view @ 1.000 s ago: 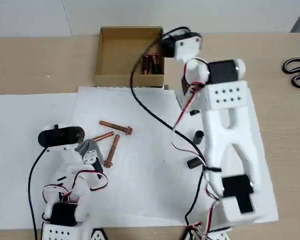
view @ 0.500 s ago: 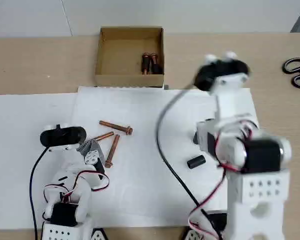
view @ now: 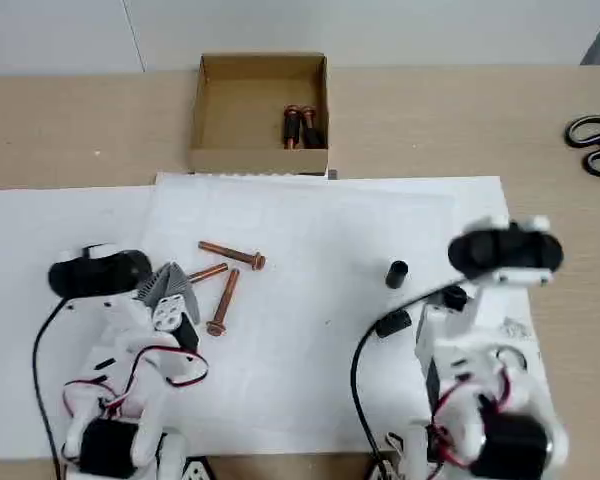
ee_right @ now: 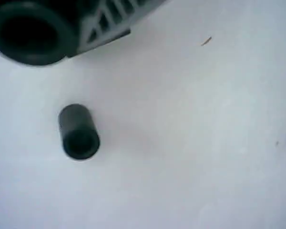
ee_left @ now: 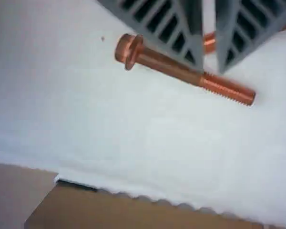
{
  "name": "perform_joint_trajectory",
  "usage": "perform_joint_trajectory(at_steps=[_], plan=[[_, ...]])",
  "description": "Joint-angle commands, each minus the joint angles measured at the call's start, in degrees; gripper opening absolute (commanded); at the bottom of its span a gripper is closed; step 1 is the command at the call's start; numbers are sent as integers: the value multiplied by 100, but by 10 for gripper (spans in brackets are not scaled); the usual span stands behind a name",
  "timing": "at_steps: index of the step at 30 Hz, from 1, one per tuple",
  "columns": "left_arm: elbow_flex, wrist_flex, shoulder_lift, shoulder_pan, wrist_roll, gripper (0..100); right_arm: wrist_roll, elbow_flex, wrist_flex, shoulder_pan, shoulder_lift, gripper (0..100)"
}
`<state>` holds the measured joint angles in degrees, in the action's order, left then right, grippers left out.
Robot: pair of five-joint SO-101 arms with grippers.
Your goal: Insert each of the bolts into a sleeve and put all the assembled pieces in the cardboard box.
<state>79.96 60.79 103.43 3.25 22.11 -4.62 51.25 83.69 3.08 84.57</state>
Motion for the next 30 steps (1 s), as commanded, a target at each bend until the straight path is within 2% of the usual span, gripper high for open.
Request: perform_joint_trajectory(at_steps=[1,6,12,17,24,27,30], plan=[[-716,273,26,9,26,6,-53,510,-180,92,901,3],[-1499,413,-457,-9,-290,6,-70,1178,-171,92,1877,3],[-3749,475,-3024,9,-281,6,-79,1222,-171,75,1859,3],[-5736,1160,-5222,35,-281,6,-88,1231,-171,84,1868,3],[-7793,2470,-7534,26,-308,6,-88,1231,-171,92,1868,3],[-8382,2901,-8422,-9,-765,6,-88,1240,-171,92,1868,3],[-8716,3156,-9125,-88,-1714,6,-88,1240,-171,92,1868,3]])
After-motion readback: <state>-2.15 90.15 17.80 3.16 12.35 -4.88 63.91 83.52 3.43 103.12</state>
